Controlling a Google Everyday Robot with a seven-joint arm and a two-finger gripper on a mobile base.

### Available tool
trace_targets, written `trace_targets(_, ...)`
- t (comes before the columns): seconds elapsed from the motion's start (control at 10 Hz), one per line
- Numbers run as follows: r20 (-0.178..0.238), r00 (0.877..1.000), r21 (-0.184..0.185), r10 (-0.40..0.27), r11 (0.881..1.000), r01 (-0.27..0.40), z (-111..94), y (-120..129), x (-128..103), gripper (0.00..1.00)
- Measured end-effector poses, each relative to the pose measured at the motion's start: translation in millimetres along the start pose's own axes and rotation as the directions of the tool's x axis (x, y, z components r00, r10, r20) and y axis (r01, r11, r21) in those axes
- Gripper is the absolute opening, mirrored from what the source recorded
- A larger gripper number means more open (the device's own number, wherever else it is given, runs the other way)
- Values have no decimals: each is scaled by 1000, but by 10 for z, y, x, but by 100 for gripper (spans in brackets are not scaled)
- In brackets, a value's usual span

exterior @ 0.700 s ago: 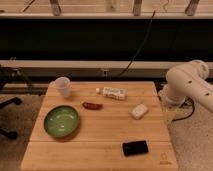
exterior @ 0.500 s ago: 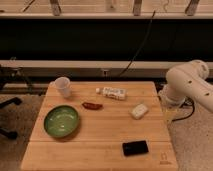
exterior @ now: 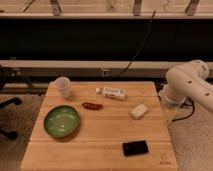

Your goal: Move the arm in a circular motion

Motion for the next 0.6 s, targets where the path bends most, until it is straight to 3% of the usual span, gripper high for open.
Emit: trace_targets(0.6,0,1000,0,0,1000,0,0,0,0,80)
